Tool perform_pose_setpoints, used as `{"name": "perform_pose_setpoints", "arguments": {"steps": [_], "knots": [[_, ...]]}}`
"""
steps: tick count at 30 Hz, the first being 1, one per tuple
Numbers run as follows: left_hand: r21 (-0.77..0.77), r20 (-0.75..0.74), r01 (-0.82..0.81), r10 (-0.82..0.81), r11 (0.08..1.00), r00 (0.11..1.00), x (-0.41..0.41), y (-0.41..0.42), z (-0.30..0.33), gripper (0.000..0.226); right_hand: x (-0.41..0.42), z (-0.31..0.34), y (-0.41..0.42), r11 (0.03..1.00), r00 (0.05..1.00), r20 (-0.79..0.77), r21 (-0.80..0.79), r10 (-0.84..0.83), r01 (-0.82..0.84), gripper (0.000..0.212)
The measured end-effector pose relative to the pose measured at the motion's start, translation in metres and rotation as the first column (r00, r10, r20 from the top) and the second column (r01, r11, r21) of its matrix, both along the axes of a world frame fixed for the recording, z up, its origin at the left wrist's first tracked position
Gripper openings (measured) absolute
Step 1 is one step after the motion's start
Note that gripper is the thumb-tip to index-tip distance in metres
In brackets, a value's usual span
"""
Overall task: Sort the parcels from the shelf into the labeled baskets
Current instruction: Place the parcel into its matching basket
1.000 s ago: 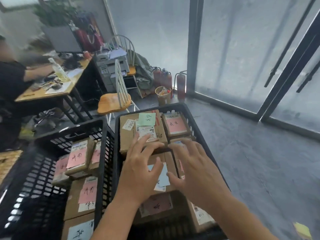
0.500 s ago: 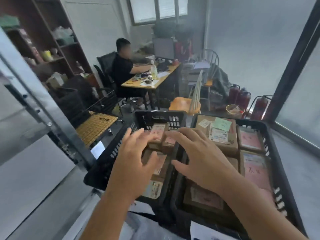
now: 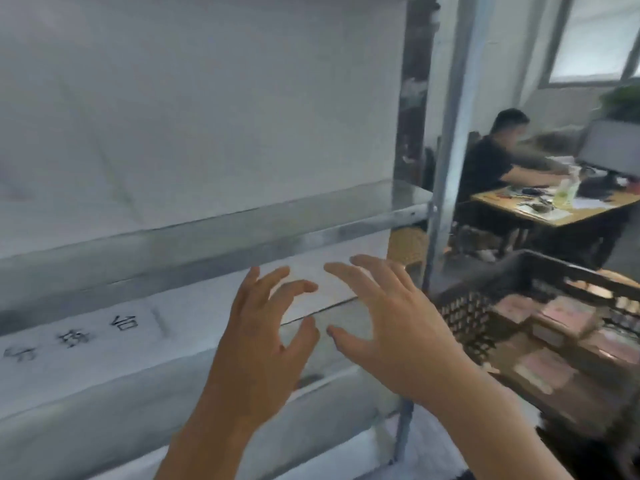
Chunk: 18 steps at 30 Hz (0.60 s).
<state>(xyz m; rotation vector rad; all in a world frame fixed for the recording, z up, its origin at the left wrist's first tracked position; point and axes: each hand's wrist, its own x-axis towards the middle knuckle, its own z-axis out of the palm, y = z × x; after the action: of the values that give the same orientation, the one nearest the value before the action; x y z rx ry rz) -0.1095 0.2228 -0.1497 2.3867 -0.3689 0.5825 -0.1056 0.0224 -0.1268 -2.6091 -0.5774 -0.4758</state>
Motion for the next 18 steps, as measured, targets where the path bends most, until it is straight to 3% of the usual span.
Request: {"name": "perform_pose_setpoints", "arguments": {"steps": [8, 18], "knots": [[-0.069, -0.006, -0.454, 0.454, 0.889, 0.891, -0.082, 0.166, 0.015, 0.034, 0.006, 0.02, 0.194, 0.904, 0.9, 0.093, 0.012, 0.425, -0.428, 0.068], [0.071, -0.014, -0.823, 0.825, 0.564, 0.565, -0.15, 0.319, 0.036, 0.036, 0.017, 0.049, 0.393, 0.594, 0.594, 0.052, 0.019, 0.803, -0.804, 0.067]]}}
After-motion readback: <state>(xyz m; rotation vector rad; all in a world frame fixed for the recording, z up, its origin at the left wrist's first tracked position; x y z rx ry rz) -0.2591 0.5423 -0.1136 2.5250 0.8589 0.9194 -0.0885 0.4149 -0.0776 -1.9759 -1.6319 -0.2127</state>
